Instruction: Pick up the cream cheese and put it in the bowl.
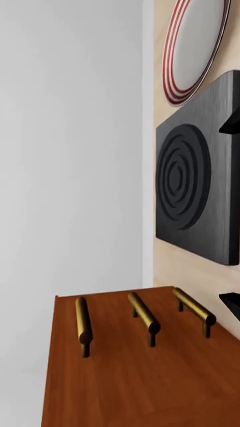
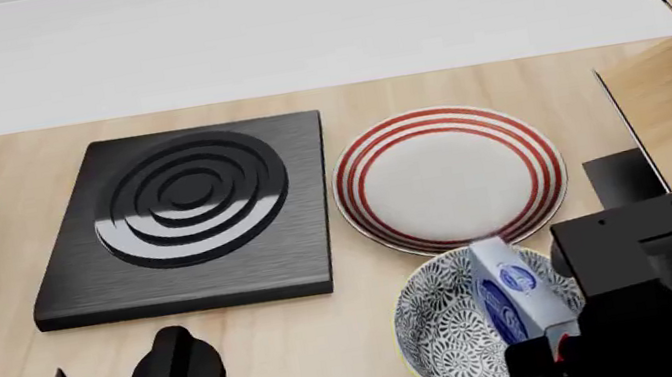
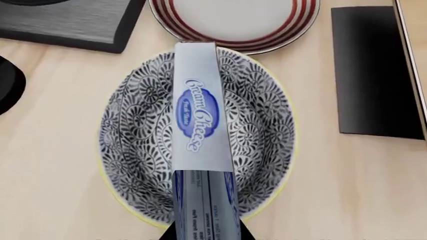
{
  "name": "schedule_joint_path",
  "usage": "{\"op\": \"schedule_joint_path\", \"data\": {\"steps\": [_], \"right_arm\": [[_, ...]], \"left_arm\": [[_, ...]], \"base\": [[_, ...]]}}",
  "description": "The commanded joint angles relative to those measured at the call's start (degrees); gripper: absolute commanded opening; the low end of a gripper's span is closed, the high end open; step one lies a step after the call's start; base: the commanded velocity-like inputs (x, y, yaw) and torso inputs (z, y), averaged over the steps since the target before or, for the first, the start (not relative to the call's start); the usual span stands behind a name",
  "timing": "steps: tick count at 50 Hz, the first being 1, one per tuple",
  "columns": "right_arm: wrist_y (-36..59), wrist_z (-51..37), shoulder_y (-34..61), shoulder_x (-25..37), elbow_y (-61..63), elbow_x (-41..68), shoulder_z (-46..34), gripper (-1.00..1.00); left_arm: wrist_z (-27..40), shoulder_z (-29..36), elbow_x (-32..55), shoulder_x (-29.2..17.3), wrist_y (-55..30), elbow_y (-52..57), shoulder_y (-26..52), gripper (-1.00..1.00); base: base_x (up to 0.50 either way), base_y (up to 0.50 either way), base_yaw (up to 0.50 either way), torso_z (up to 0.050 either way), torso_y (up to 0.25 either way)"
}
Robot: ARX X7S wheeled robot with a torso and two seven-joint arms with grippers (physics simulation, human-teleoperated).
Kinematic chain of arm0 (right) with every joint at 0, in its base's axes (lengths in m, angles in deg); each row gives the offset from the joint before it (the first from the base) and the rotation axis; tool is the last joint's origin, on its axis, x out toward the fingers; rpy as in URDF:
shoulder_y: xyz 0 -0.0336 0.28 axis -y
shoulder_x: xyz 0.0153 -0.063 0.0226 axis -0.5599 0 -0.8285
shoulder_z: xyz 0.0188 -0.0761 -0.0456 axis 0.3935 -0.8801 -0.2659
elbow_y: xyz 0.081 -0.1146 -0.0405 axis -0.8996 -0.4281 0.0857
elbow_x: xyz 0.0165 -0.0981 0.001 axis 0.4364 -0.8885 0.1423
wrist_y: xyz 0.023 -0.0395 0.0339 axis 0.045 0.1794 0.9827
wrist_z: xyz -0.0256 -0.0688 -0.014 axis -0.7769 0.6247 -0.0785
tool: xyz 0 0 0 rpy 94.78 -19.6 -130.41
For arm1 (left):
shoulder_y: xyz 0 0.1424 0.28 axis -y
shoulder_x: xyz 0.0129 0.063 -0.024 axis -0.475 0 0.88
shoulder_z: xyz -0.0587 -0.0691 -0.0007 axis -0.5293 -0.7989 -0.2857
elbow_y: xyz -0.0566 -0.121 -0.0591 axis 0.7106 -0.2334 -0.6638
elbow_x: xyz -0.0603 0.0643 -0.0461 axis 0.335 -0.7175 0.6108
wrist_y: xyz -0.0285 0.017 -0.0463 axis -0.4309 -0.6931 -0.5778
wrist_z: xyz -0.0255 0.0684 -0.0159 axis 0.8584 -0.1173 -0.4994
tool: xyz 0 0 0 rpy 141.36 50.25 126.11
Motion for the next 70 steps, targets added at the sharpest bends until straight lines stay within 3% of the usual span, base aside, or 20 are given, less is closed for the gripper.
{"op": "schedule_joint_path", "data": {"steps": [1,70], "right_arm": [[-0.5,-0.8,1.4,0.1,-1.7,0.5,-1.7,-1.00],[-5.1,-2.1,2.1,1.6,-5.4,1.9,-9.4,-1.00]], "left_arm": [[0.4,0.0,-0.2,-0.2,0.2,0.2,0.0,1.00],[1.2,1.1,-0.1,-0.8,1.1,-1.2,0.3,1.00]], "base": [[0.00,0.00,0.00,0.000,0.000],[0.00,0.00,0.00,0.000,0.000]]}}
